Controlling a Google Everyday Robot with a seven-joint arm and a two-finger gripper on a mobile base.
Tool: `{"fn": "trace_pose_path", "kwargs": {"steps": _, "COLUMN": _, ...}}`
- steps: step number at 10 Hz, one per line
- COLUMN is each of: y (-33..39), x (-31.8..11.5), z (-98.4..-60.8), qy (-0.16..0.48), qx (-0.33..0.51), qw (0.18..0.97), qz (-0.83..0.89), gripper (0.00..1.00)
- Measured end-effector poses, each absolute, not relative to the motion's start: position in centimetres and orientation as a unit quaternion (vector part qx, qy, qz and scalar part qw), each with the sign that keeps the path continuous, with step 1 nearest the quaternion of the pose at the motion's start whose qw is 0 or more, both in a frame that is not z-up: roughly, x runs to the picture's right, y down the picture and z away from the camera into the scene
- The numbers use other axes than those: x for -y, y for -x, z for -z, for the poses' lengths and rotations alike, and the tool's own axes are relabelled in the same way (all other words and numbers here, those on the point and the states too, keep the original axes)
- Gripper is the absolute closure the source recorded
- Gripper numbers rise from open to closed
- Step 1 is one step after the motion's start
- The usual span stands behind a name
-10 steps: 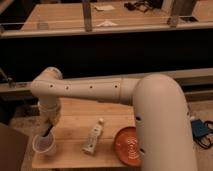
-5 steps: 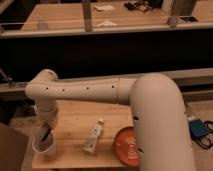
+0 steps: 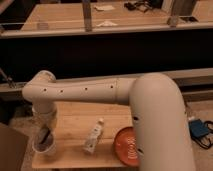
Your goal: Place the eraser in the ceramic cup
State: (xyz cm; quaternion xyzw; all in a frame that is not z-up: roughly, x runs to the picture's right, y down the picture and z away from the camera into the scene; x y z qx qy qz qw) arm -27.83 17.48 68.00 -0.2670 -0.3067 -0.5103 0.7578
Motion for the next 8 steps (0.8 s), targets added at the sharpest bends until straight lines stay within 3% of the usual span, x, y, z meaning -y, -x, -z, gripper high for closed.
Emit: {"fn": "trace_pose_path", "kwargs": {"steps": 8, "y": 27.69, "x": -17.48, "z": -67.43, "qy": 0.269, "qx": 0.303, "qw": 0.754, "qz": 0.517, "gripper": 0.79}}
